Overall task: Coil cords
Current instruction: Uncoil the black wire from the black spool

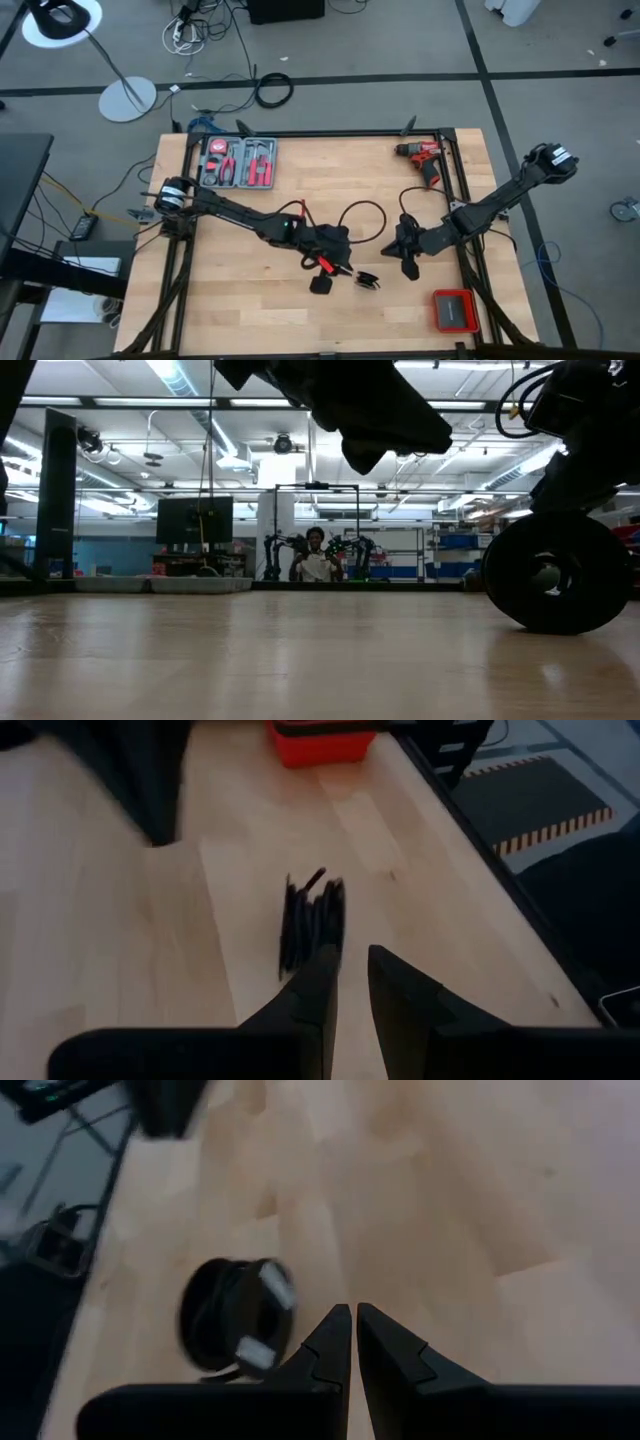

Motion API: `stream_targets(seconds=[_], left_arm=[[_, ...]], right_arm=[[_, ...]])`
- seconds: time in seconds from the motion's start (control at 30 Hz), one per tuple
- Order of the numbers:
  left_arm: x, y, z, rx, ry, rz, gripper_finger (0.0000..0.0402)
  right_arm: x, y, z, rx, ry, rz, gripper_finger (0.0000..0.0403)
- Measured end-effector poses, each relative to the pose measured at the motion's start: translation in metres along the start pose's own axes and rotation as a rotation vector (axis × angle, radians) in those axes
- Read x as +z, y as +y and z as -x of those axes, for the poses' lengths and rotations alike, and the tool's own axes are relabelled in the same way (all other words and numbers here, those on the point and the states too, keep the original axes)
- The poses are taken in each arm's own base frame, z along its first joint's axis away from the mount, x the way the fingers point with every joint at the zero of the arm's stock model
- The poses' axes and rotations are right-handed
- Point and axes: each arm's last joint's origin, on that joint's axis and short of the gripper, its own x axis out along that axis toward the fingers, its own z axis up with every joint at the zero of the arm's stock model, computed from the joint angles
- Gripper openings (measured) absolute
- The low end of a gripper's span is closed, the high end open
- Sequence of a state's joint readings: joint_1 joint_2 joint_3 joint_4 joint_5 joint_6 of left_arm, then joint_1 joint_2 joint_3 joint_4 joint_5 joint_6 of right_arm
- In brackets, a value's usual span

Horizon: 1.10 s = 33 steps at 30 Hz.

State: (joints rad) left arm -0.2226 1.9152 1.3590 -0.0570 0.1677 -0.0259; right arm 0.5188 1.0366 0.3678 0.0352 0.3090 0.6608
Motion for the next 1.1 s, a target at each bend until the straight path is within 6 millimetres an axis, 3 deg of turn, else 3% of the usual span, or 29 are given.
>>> stream_targets(seconds=[0.2, 0.4, 0.63, 1.1], left_arm=[[-0.004, -0.004, 0.000, -0.018, 0.043, -0.019, 0.0063], [-0.020, -0.014, -0.020, -0.121, 0.090, -0.140, 0.0063], [-0.029, -0.009, -0.038, -0.071, 0.068, -0.081, 0.0063], [-0.007, -0.011, -0.039, -0.003, 0.102, -0.058, 0.0063]], right_arm=[[0.004, 0.016, 0.001, 0.075, 0.047, 0.025, 0.0025], [0.006, 0.032, 0.001, 0.153, 0.114, 0.042, 0.0025], [0.000, 0.038, -0.013, 0.103, 0.199, -0.040, 0.0025], [-0.022, 0.042, -0.031, 0.005, 0.297, -0.164, 0.0025]])
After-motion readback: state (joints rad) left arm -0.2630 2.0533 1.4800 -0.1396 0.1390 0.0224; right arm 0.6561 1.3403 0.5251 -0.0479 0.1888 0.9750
